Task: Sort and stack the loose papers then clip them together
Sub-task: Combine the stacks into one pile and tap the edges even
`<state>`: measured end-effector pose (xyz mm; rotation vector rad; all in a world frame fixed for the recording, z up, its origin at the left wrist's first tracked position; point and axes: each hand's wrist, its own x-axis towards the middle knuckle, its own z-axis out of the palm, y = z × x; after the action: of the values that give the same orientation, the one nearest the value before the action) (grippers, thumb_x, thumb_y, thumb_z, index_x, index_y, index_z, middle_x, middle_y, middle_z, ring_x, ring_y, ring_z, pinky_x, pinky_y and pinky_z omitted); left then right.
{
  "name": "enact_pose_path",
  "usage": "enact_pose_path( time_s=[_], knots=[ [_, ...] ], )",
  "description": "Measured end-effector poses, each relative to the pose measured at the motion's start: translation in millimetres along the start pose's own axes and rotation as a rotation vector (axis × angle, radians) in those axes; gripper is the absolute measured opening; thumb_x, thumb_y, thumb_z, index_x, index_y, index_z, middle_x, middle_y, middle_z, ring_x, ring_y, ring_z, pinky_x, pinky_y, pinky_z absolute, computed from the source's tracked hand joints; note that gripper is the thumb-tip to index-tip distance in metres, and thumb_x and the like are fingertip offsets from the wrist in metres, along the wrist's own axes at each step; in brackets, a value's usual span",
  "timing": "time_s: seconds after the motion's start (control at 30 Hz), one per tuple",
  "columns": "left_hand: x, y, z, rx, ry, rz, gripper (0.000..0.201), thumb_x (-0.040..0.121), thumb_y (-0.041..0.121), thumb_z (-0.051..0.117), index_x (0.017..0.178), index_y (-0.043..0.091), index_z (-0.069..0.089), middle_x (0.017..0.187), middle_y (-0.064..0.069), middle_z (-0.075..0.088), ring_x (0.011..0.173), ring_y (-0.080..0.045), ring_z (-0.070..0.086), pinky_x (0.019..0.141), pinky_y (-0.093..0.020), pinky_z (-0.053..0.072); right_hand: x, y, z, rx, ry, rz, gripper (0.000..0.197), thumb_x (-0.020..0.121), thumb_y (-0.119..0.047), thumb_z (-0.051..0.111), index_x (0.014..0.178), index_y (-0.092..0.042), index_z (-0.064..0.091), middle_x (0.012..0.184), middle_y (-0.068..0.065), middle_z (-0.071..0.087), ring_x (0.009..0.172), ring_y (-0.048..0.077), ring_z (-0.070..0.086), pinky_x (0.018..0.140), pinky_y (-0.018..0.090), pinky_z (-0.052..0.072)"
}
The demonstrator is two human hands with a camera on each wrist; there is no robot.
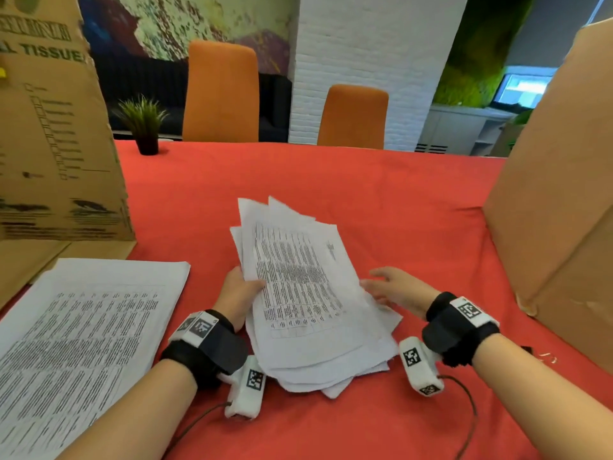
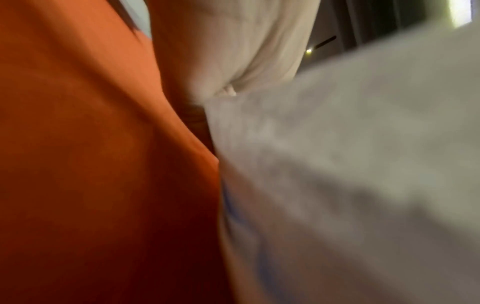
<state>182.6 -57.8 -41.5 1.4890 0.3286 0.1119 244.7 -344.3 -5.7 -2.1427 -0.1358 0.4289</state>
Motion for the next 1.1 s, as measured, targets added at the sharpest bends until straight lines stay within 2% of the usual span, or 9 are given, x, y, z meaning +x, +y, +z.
enact_pose_path(
  time_s=[0.07,0.17,0.23,0.33,0.5,0.6,0.73,0.93,1.1],
  knots=[
    [1,13,-3,-0.016,0.002,0.064,0.029,0.089,-0.004,0.047,0.116,0.005,0.057,0.115,-0.019,0.067,0.1,-0.035,0.067,0.093,-0.054,0.051,8,-4,2,0.158,0.067,0.026,0.083,0.084,-0.048,0.068,0.145,-0.004,0.033,0.134,0.011,0.054,0.116,0.025,0.059,0.098,0.034,0.049],
    [-6,45,-3,0.021,0.081,0.308,0.026,0.096,0.021,0.049,0.121,0.014,0.055,0.123,-0.011,0.064,0.114,-0.028,0.061,0.101,-0.051,0.046,7,-29,9,0.355,-0.021,-0.083,0.08,0.074,-0.053,0.074,0.136,-0.009,0.048,0.121,0.003,0.067,0.107,0.013,0.067,0.08,0.025,0.053],
    [-10,72,-6,0.095,0.228,0.513,0.04,0.099,0.035,0.044,0.129,0.008,0.046,0.129,-0.008,0.058,0.12,-0.025,0.055,0.104,-0.047,0.042,1,-58,10,0.469,0.004,-0.224,0.078,0.068,-0.045,0.082,0.132,-0.013,0.051,0.121,0.003,0.069,0.109,0.018,0.067,0.09,0.036,0.054],
    [-15,117,-8,0.127,0.32,0.809,0.018,0.1,0.035,0.041,0.11,0.02,0.045,0.096,-0.001,0.06,0.087,-0.021,0.059,0.081,-0.047,0.049,-14,-107,9,0.539,0.098,-0.497,0.043,0.086,-0.013,0.069,0.125,-0.019,0.051,0.128,0.012,0.063,0.116,0.029,0.062,0.102,0.05,0.047],
    [-15,179,-27,0.179,0.442,1.094,0.008,0.101,0.024,0.041,0.108,0.026,0.043,0.1,0.009,0.053,0.086,0.0,0.053,0.081,-0.025,0.043,-40,-169,-5,0.426,0.191,-0.844,0.04,0.096,-0.002,0.053,0.13,-0.02,0.043,0.127,0.005,0.058,0.114,0.014,0.058,0.103,0.033,0.046],
    [-22,193,-37,0.169,0.379,1.117,0.009,0.099,0.034,0.042,0.101,0.033,0.034,0.103,0.023,0.043,0.094,0.027,0.046,0.086,-0.002,0.035,-43,-174,-14,0.403,0.218,-0.811,0.053,0.094,-0.008,0.059,0.141,-0.009,0.034,0.137,0.007,0.054,0.123,0.013,0.055,0.104,0.027,0.045],
    [-29,180,-26,0.147,0.322,1.115,0.052,0.082,0.062,0.046,0.106,0.017,0.033,0.093,0.019,0.045,0.08,0.025,0.049,0.07,-0.002,0.038,-45,-175,4,0.534,0.191,-0.742,0.055,0.085,-0.007,0.069,0.135,-0.003,0.046,0.123,0.007,0.064,0.109,0.012,0.064,0.093,0.027,0.053],
    [-30,164,-17,0.121,0.359,0.975,0.048,0.084,0.03,0.068,0.112,0.019,0.031,0.105,0.005,0.055,0.087,0.002,0.058,0.077,-0.015,0.049,-39,-172,16,0.65,0.263,-0.669,0.036,0.09,-0.01,0.064,0.125,-0.002,0.059,0.12,0.013,0.068,0.107,0.022,0.067,0.094,0.036,0.054],
    [-34,149,-2,0.147,0.337,0.921,0.023,0.091,0.004,0.054,0.107,0.018,0.045,0.089,0.021,0.055,0.073,0.023,0.055,0.066,0.0,0.039,-32,-167,38,0.651,0.228,-0.572,0.025,0.09,-0.007,0.065,0.115,-0.004,0.066,0.111,0.012,0.071,0.099,0.022,0.068,0.093,0.038,0.054]
  ],
)
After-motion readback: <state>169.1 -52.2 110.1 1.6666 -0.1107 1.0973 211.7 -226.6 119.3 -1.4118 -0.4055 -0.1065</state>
